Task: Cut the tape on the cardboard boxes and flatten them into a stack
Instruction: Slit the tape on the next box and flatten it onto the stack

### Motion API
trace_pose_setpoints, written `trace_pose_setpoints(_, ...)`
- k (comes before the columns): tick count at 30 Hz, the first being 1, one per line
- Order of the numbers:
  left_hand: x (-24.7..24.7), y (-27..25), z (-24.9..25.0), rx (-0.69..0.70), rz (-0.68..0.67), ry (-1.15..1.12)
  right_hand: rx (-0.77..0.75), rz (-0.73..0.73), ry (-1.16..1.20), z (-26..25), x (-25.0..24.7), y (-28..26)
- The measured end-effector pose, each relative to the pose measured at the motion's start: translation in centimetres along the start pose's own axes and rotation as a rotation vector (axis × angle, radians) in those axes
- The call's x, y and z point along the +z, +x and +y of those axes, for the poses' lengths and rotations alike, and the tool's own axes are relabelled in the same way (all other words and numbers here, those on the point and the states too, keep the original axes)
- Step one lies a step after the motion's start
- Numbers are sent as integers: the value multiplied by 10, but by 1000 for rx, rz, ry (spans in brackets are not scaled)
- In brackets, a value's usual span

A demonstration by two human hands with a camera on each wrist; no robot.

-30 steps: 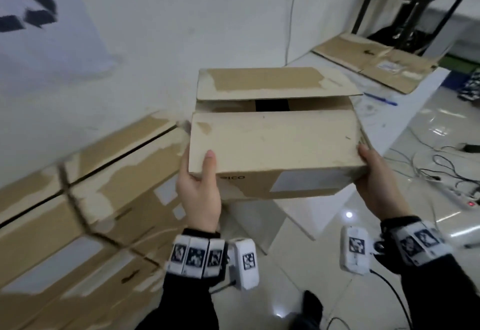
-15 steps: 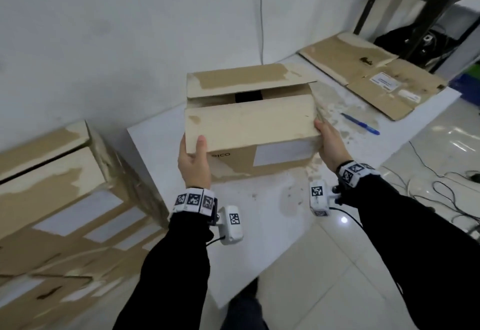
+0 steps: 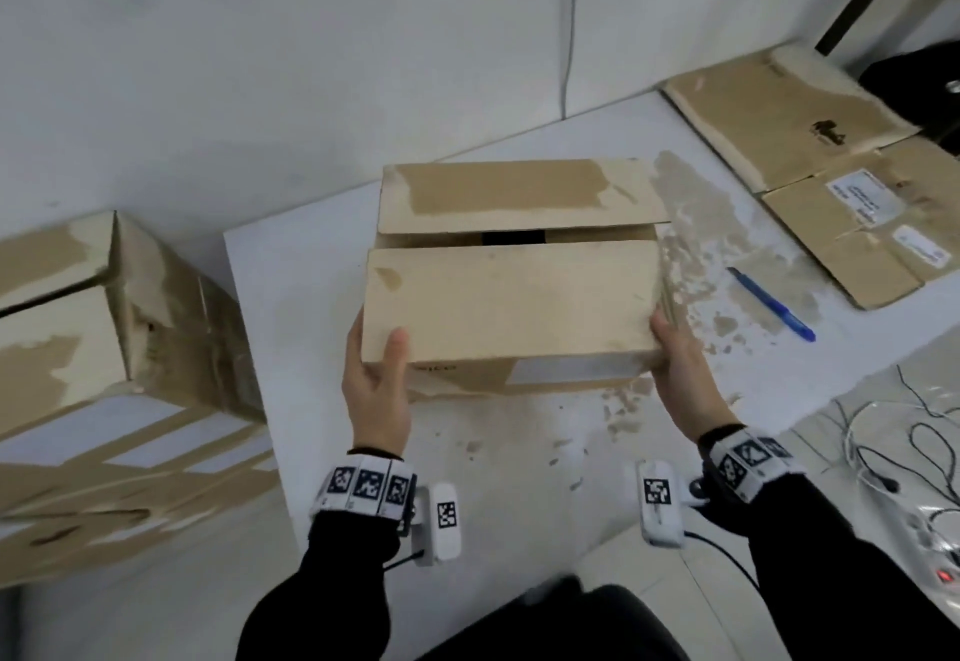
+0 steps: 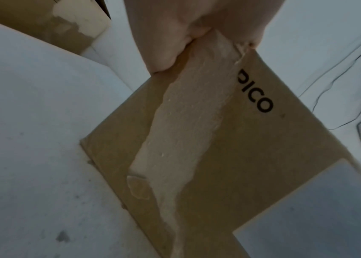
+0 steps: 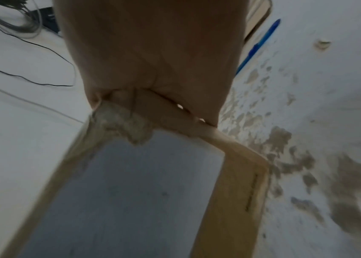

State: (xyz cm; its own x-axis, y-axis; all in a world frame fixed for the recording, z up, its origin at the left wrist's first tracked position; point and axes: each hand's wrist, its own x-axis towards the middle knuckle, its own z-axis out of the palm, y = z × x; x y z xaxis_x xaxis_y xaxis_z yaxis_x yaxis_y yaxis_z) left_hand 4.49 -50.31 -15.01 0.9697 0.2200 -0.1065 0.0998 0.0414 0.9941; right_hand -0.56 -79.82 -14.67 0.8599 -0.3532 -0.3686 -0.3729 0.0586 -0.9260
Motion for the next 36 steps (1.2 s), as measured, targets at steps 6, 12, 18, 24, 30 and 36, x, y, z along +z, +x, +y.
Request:
trace_pose_setpoints(6, 10, -11, 14, -109, 205, 136, -29, -23, -64, -80, -40, 67)
trace_pose_setpoints(12, 55, -61, 26, -215, 201, -42, -19, -341, -206, -123, -22, 161)
trace_pose_setpoints(18, 80, -11, 41, -38, 186, 242, -90, -142, -228, -73, -58, 120)
trace_pose_setpoints(24, 121, -9, 91, -43, -8, 797, -54, -86, -160, -35, -95, 60)
trace_pose_setpoints(30, 228, -107, 70, 157, -286, 1404, 287, -235, -203, -10, -94, 102)
trace_pose_setpoints(36, 230, -99, 11, 333, -113, 1561, 320, -269, -91, -9, -81, 91)
